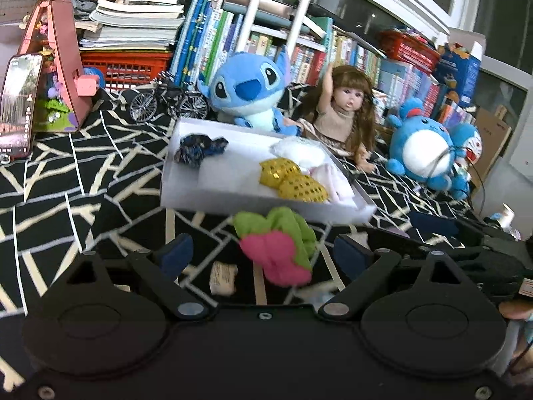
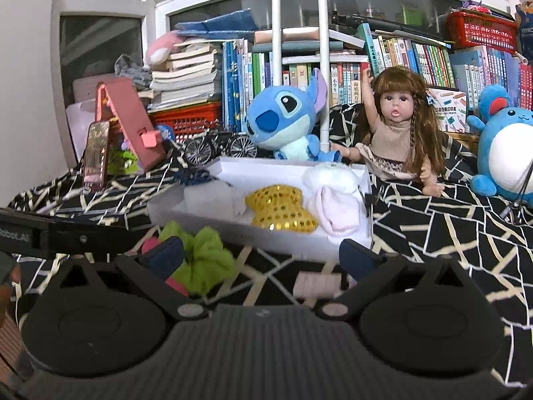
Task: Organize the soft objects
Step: 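Withdraw both open tools from the box back toward the pile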
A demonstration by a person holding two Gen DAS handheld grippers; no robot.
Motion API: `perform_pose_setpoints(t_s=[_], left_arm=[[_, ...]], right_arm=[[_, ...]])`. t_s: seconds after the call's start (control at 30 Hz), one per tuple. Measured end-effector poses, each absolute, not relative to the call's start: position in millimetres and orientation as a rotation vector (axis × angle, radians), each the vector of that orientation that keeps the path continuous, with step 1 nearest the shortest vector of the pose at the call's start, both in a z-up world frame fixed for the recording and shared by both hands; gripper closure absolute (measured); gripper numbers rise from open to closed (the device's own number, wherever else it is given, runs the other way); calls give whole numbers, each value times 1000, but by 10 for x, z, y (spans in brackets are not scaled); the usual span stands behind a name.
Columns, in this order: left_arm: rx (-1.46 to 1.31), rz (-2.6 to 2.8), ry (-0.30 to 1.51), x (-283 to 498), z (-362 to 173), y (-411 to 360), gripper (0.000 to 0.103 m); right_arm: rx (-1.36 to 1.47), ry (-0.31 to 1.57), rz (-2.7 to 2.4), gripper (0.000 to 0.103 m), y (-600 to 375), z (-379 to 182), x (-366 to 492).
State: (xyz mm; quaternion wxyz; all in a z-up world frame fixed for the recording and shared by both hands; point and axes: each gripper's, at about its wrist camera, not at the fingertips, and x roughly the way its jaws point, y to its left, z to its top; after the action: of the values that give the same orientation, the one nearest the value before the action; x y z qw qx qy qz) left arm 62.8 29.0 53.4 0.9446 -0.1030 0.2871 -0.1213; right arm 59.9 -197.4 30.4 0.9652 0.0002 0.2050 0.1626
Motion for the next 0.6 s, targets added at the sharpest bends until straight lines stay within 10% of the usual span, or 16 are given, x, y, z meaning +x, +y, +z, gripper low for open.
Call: perform_pose_setpoints(t_s=[0.6], left_arm=[[-296,-332,693,81,331,316,9]], right_arm=[[-67,482,367,0,-1741,-187,133]])
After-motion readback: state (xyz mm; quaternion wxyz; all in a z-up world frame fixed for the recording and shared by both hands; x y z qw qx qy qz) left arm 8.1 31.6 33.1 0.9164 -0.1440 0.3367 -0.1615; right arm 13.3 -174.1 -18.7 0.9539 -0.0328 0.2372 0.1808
